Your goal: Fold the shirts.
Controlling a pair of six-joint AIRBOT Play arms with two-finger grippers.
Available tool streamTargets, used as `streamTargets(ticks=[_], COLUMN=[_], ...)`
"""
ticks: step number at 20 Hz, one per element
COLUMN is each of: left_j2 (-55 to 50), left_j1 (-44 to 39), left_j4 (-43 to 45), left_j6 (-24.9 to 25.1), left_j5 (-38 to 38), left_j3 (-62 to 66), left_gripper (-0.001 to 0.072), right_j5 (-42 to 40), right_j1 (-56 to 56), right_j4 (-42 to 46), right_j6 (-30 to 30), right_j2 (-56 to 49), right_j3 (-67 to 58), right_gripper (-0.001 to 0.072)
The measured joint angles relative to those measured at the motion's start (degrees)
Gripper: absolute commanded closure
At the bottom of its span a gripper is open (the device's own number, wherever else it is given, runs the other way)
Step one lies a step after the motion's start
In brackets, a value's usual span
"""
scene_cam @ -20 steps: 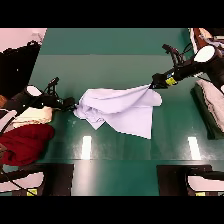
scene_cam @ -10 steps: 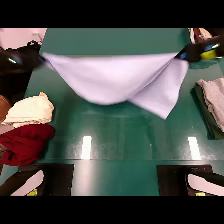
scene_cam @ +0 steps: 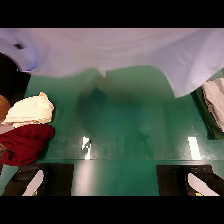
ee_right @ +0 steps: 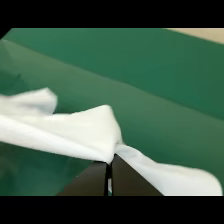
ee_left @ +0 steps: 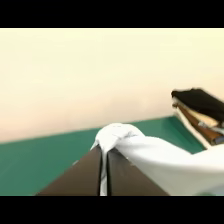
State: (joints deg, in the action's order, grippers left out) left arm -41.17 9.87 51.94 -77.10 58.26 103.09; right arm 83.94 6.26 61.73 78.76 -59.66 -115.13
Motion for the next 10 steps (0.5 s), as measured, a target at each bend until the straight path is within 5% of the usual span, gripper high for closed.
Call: streamTargets(ticks=[10], left_j2=[-10.25], left_j1=[-0.02], left_j4=[3.93], left_j6=[-1.27], left_j5=[8.52], left_j3=[2.62], left_gripper=[0.0682], right_j5=[1.68], right_j1=[0.28], right_j4=[3.58], right_j6=[4.22], right_j2=[2.05], right_j3=[16.22], right_gripper=[0.0698])
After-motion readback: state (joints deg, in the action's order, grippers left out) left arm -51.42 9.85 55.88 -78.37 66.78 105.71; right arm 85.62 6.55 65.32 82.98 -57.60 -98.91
